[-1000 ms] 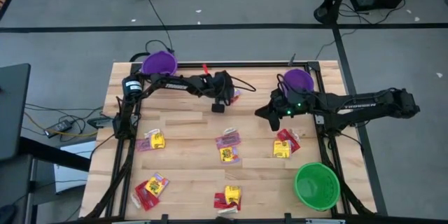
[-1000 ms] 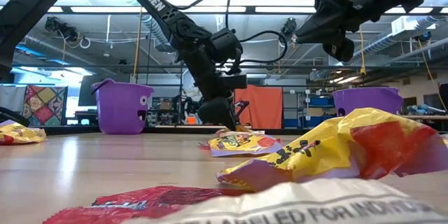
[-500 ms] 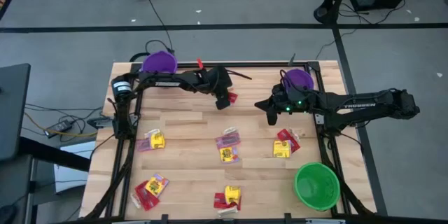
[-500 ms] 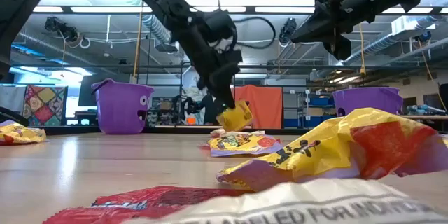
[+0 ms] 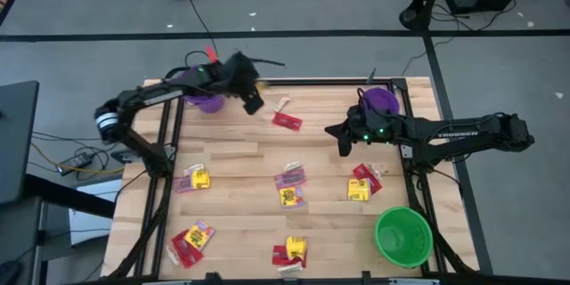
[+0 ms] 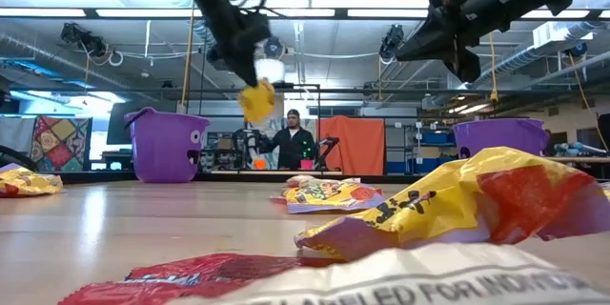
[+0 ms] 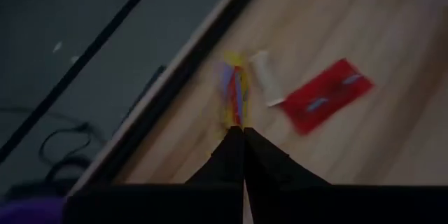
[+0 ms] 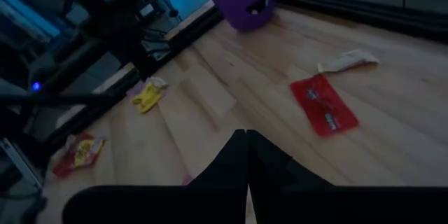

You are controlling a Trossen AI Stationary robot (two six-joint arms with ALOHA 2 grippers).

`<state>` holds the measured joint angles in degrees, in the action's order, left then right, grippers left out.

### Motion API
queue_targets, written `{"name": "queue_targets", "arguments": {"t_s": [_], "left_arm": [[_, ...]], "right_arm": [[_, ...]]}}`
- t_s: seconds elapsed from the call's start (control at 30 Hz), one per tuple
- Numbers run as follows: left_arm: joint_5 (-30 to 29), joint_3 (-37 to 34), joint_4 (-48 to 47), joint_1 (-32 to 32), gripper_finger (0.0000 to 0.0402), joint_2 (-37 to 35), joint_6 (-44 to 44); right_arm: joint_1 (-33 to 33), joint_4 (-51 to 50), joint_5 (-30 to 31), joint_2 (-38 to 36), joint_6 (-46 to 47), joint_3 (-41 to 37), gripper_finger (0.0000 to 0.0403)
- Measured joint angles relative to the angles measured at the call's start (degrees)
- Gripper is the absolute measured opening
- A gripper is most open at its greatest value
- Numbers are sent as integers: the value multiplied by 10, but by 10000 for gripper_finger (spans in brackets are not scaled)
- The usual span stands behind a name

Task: Sort candy by brand, put in halloween buckets
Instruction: Put the yellow candy into the left purple bucket

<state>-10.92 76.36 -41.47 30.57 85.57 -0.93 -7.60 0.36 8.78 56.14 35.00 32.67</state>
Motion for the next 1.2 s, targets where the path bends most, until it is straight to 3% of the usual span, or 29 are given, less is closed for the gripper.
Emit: {"name": "queue_targets", "arguments": {"t_s": [0.33, 0.77, 1.0, 1.2], "left_arm": [[-42, 0, -147, 116, 4, -50, -29], [-54, -14, -213, 233, 4, -55, -74], [-49, -43, -247, 250, 9, -55, -79], [-49, -61, -243, 249, 55, -55, -66]], "right_arm": [[5, -5, -2, 0, 52, 0, 12], [45, 8, 6, 0, 48, 0, 17], [87, 44, 42, 0, -10, 0, 65], [90, -56, 42, 6, -3, 0, 124]]}}
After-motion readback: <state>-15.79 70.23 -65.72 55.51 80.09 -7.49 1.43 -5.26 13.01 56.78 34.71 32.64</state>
